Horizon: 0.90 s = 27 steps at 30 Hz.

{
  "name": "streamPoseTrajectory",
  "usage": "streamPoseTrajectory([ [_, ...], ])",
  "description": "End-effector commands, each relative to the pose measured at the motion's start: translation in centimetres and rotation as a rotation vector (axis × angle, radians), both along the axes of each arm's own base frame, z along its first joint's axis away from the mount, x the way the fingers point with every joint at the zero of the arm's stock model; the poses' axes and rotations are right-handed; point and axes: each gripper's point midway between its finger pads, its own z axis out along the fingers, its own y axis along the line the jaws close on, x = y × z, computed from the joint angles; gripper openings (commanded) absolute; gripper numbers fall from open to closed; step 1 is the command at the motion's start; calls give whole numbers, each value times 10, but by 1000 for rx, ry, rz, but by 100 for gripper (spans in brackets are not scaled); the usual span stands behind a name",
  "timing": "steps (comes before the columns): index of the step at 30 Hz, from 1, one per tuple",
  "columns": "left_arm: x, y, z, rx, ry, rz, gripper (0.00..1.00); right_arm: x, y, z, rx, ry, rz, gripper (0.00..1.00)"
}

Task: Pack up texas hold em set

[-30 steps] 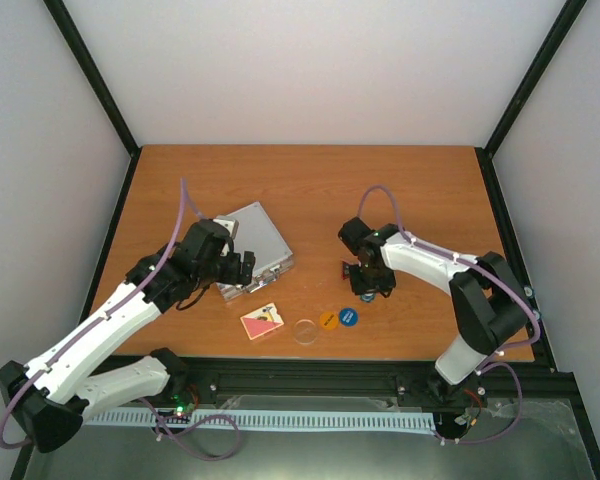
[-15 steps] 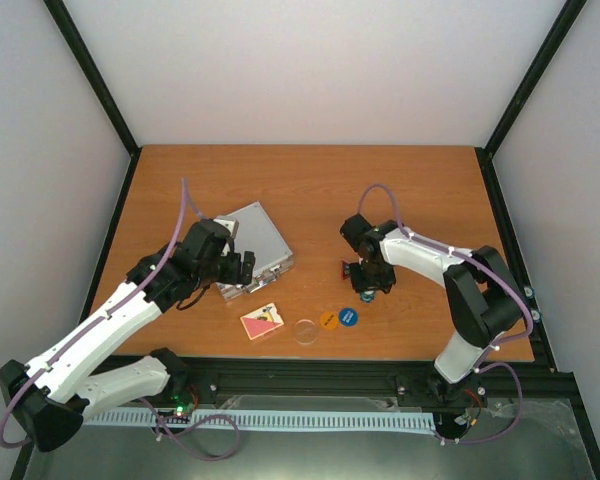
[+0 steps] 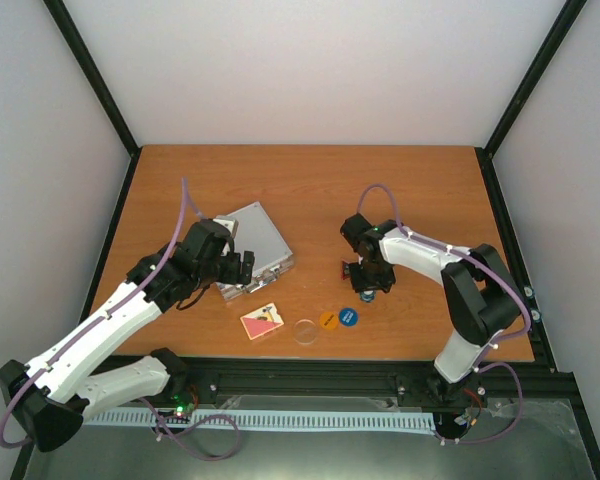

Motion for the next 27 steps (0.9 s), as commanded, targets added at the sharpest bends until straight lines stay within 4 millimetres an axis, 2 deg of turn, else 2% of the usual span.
streamPoseTrajectory([
  [1, 2, 2, 11, -9, -21, 20, 100, 2, 1, -7, 3, 19, 9, 42],
  [11, 2, 3, 10, -6, -19, 21, 100, 0, -3, -14, -4, 31, 2, 44],
  [17, 2, 3, 10, -5, -20, 22, 100, 0, -5, -15, -3, 33, 0, 58],
  [23, 1, 4, 10, -4, -19, 25, 100, -1, -4, -13, 2, 33, 3, 60],
  [27, 0, 5, 8, -4, -18, 27, 100, -1, -4, -12, 3, 32, 7, 70],
])
